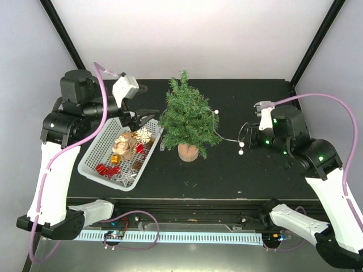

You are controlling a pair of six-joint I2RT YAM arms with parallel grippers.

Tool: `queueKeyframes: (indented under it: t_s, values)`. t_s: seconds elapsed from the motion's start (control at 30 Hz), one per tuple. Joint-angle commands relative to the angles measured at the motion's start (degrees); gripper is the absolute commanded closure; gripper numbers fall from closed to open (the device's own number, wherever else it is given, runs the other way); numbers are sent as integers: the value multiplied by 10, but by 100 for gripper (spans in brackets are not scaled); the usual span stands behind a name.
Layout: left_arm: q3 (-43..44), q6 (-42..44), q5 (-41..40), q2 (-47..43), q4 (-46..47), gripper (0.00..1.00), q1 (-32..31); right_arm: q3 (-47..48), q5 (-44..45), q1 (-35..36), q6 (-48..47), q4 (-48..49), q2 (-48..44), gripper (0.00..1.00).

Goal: Decorate the small christmas tree

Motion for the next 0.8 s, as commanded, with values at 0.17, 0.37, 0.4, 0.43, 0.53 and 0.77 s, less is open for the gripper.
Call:
queueKeyframes:
  t_s: [0.17,0.37,0.4,0.43,0.53,0.77]
  values:
    - [9,61,33,2,-68,1,-44,48,65,21,-2,-48,15,99]
    - [8,66,38,3,-67,1,-52,142,16,23,-9,-66,38,99]
    - [9,68,40,3,-67,1,-54,156,4,24,-9,-62,41,99]
    - [11,69,40,4,-67,1,-57,169,-8,25,-6,-55,43,99]
    - [19,68,37,6,-69,1,-70,212,-41,29,-1,-52,65,99]
    - [39,102,19,13,-89,1,-125,273,-19,120,-1,-67,141,99]
